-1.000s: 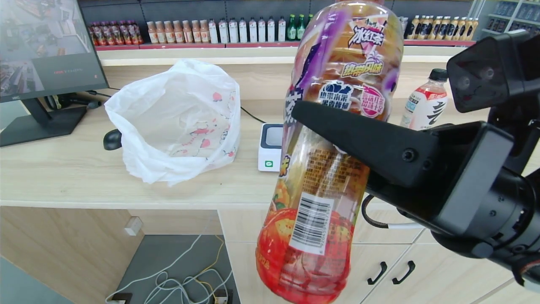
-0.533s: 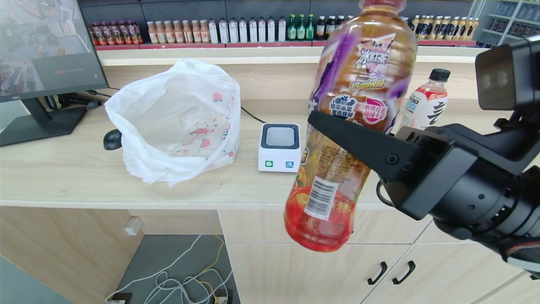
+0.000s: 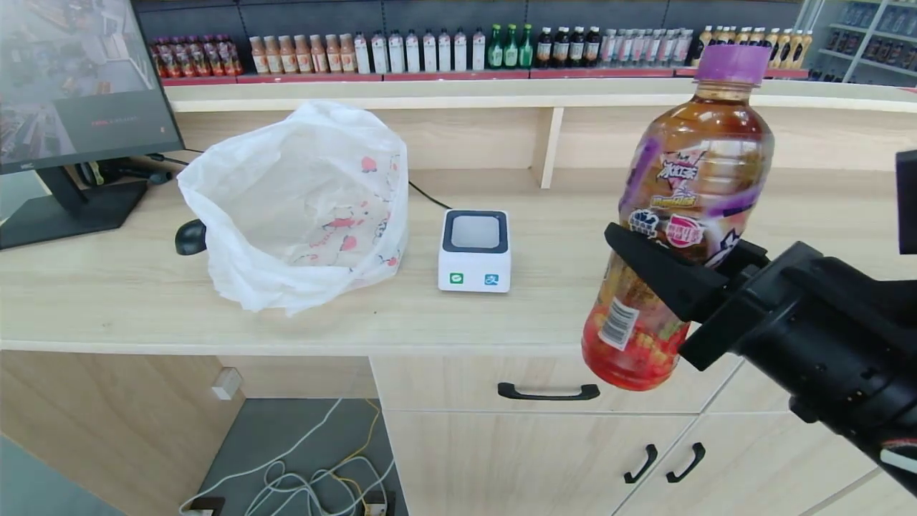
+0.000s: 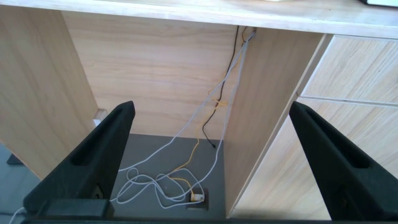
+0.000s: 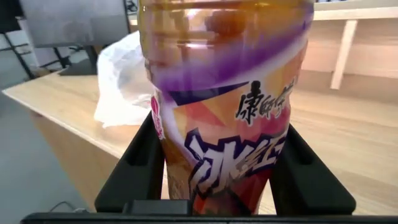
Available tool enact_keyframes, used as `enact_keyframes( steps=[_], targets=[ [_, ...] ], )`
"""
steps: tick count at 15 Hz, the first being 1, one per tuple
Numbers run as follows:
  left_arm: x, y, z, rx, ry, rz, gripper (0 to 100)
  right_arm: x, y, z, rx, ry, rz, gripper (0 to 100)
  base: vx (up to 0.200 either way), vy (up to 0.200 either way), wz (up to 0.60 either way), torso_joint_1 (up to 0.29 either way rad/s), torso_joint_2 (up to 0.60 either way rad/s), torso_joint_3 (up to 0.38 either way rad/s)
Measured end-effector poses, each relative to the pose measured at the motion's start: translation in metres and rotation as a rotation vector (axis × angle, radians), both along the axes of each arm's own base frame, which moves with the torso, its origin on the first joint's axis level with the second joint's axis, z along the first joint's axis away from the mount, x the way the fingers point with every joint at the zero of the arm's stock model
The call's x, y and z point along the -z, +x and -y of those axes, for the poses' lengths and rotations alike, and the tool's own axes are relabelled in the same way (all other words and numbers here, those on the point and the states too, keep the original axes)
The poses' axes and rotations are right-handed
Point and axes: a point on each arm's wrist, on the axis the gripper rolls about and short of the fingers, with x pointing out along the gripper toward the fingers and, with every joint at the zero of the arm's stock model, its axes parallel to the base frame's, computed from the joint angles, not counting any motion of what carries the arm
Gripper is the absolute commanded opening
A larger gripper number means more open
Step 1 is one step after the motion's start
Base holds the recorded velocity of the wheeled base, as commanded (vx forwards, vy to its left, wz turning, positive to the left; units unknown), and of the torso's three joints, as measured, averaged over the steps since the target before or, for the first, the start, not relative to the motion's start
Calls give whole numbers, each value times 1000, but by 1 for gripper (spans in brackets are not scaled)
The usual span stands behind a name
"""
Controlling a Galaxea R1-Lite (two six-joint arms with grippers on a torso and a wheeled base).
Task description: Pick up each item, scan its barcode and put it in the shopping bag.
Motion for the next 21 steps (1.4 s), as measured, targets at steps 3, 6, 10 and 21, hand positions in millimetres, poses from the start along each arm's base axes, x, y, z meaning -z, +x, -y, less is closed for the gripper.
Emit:
enact_keyframes(
  steps=[3,6,10,21],
  targets=[
    [0,0,0,0,1,0,100,6,1,10,164,-56,0,0,0,0,0,0,0,0],
    [0,0,0,-1,-2,0,100,2,5,14,208,-67,25,0,0,0,0,0,0,0],
    [0,0,0,-1,-4,0,100,-4,17,28,297,-43,44,0,0,50,0,1,1,-1],
    [0,0,0,0,-4,0,100,4,26,26,304,-69,20,0,0,200,0,0,2,3]
  ],
)
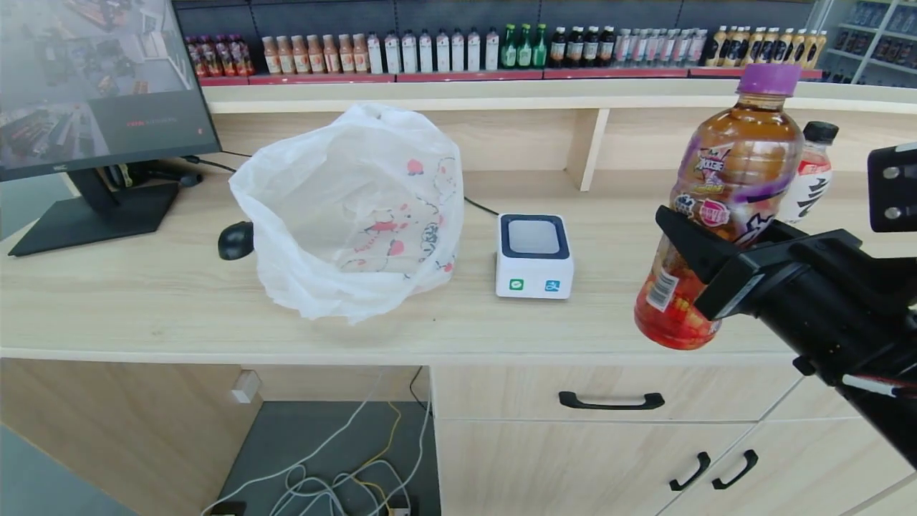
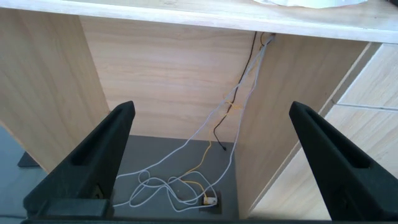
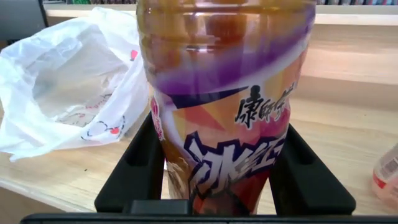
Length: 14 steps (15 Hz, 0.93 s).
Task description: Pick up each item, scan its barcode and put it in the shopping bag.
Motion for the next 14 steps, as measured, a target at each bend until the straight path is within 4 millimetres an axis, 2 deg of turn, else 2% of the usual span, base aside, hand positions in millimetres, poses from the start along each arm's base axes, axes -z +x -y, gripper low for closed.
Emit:
enact_keyframes(
  steps=[1,5,14],
  targets=[
    [0,0,0,0,0,0,100,0,0,0,2,-2,-2,0,0,200,0,-7,2,2],
    [0,0,0,0,3,0,100,1,4,2,23,-7,-5,0,0,0,0,0,0,0],
    [0,0,0,0,3,0,100,-22,26,5,71,-66,103,0,0,0,0,0,0,0]
  ],
)
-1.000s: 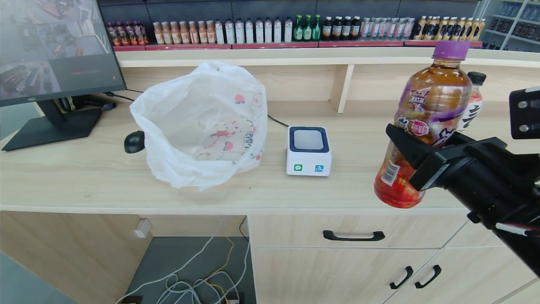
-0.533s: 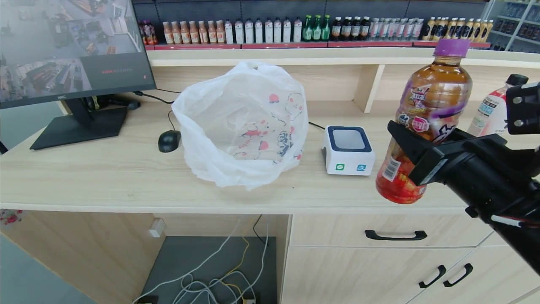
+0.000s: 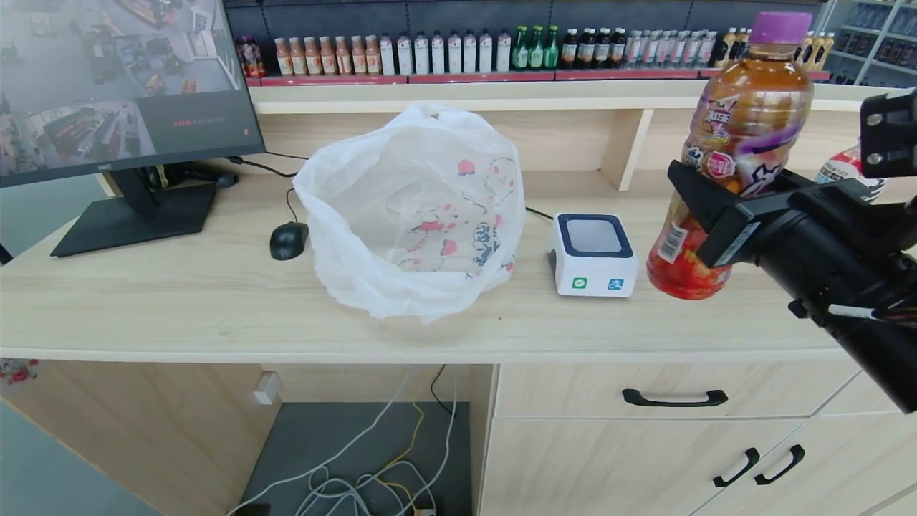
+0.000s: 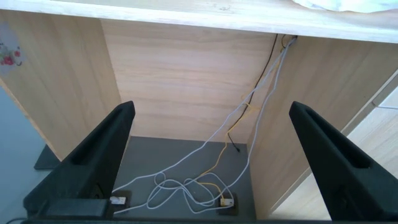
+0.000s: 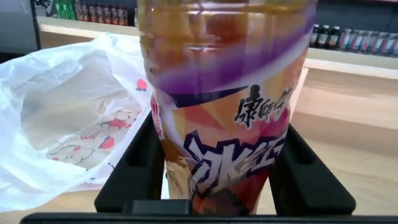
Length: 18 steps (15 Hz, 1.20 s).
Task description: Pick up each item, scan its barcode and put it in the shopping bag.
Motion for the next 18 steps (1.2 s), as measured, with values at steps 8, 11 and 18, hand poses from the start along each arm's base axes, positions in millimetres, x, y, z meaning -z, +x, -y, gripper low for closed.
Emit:
enact_keyframes(
  steps=[8,11,18],
  targets=[
    [0,0,0,0,0,0,100,-13,54,24,-99,-246,267,0,0,0,0,0,0,0],
    [0,0,0,0,0,0,100,-9,72,19,-172,-365,362,0,0,0,0,0,0,0],
    [0,0,0,0,0,0,100,-3,120,13,-190,-501,528,0,0,0,0,0,0,0]
  ],
)
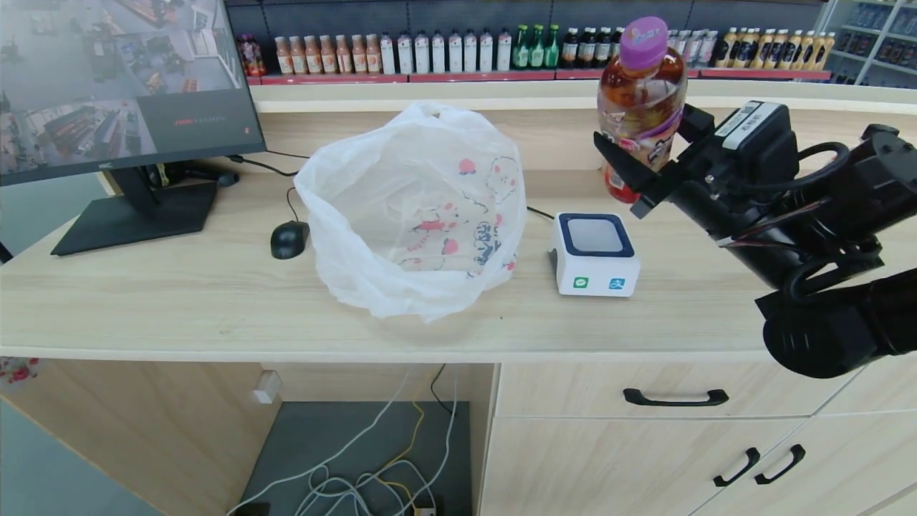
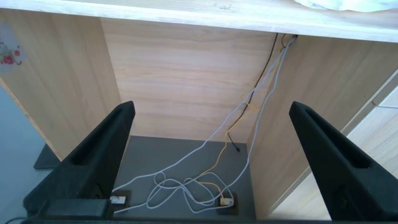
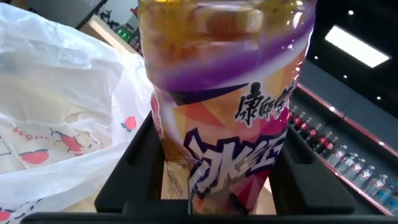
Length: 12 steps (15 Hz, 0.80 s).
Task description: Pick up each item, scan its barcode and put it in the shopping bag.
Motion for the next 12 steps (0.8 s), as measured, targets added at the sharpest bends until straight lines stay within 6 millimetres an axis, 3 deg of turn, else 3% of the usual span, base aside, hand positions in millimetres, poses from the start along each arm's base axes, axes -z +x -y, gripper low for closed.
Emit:
enact_keyframes(
  steps=[12],
  targets=[
    [0,0,0,0,0,0,100,32,26,13,-126,-323,149,0,0,0,0,0,0,0]
  ],
)
